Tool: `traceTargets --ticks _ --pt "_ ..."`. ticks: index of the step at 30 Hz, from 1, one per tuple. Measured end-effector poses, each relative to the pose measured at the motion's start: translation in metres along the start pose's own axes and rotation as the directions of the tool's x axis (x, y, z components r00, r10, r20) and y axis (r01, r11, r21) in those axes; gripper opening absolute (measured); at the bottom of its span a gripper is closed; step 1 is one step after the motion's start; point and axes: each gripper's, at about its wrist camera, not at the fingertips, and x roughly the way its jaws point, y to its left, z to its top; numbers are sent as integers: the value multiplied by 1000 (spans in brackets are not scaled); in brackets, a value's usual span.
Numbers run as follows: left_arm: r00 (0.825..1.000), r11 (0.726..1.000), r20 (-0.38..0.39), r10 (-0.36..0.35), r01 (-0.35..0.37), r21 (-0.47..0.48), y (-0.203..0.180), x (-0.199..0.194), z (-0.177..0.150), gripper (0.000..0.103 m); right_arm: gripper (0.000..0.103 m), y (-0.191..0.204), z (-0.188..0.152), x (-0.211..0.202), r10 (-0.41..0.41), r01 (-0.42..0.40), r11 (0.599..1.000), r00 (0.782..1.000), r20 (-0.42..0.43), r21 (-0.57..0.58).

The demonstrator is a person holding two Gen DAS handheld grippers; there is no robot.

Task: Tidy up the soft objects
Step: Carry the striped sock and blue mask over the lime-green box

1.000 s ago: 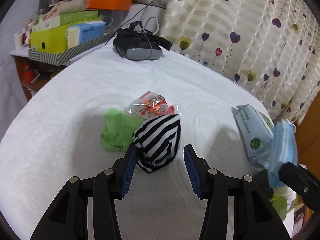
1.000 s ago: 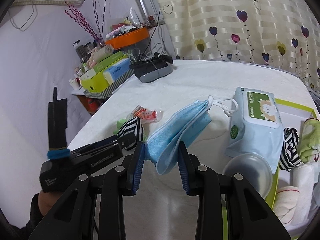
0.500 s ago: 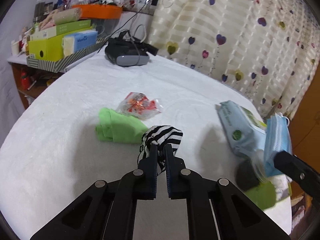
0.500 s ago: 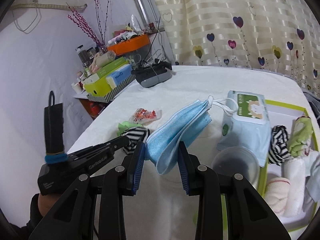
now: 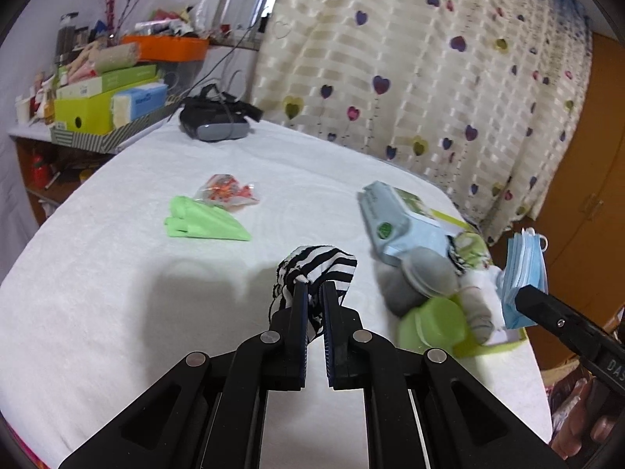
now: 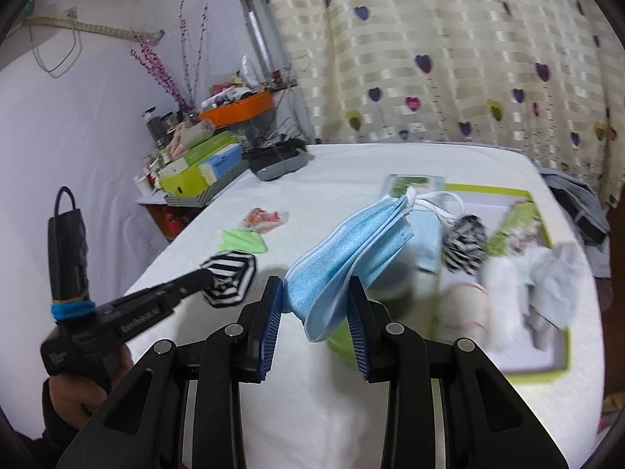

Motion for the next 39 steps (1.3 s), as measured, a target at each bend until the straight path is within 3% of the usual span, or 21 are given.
traceTargets --ticks 12,21,39 --pt "995 994 0 -96 95 55 -42 -2 1 7 34 -63 -13 -39 -133 130 986 991 25 107" --pt "986 982 15 -165 163 98 -75 -5 10 7 34 -78 -12 -44 -151 147 981 988 27 124" --pt "966 946 -36 -257 260 195 -147 11 7 7 34 -112 -16 -51 -172 166 972 985 23 168"
